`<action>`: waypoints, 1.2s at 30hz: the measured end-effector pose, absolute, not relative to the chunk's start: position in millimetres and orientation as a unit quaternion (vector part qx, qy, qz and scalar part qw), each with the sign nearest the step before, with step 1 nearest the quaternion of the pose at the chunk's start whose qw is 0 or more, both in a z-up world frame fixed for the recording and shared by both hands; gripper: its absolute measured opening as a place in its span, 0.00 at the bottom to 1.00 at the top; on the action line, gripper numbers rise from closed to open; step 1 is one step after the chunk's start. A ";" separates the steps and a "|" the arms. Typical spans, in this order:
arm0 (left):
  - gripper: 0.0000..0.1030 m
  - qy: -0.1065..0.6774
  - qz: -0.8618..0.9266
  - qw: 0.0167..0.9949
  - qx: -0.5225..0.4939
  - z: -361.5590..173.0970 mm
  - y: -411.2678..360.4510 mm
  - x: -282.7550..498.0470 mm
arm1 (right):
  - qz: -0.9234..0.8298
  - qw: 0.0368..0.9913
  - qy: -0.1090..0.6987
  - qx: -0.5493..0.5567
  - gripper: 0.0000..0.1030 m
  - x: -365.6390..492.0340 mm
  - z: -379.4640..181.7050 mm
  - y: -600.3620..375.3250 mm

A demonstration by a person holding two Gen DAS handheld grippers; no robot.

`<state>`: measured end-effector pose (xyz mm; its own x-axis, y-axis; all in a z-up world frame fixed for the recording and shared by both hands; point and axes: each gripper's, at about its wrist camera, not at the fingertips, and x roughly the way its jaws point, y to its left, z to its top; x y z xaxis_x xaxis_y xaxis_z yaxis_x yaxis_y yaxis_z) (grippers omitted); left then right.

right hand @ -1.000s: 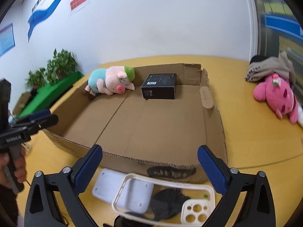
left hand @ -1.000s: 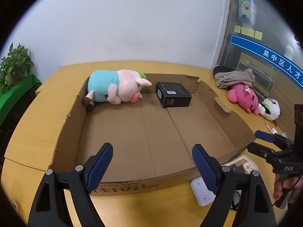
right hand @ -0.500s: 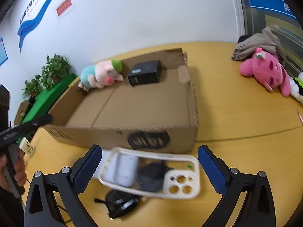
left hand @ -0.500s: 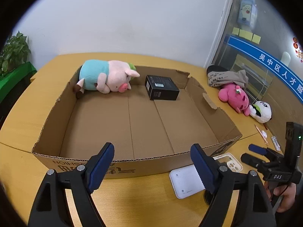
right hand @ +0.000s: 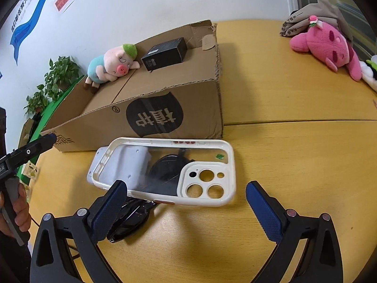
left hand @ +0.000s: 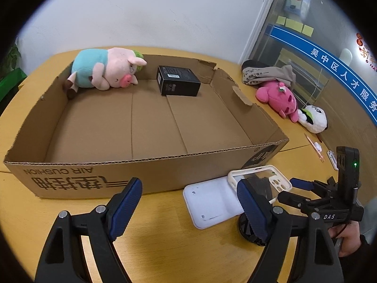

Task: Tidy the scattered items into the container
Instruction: 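Close the right gripper on the rim of the clear phone case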

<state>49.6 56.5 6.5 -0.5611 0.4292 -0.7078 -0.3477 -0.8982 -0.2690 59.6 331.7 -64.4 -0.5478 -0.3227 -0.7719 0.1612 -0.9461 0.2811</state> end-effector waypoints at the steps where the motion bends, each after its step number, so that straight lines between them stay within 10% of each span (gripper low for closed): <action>1: 0.80 -0.050 0.878 0.226 -0.418 4.3 59.6 48.9 | -0.875 0.139 -0.090 0.456 0.99 58.6 -64.9 331.2; 14: 0.74 -0.061 0.828 0.295 -0.472 -28.9 116.7 34.1 | -0.858 0.138 -0.115 0.480 0.75 34.1 -82.6 352.7; 23: 0.21 -0.082 0.813 0.288 -0.500 -40.2 108.6 25.6 | -0.847 0.185 -0.139 0.479 0.36 42.2 -83.6 340.6; 32: 0.16 -0.084 0.819 0.264 -0.502 -40.3 80.8 45.5 | -0.859 0.187 -0.109 0.465 0.34 56.1 -75.8 317.5; 36: 0.26 -0.097 0.813 0.250 -0.517 -38.8 72.3 59.2 | -0.863 0.186 -0.105 0.458 0.19 61.4 -72.3 316.2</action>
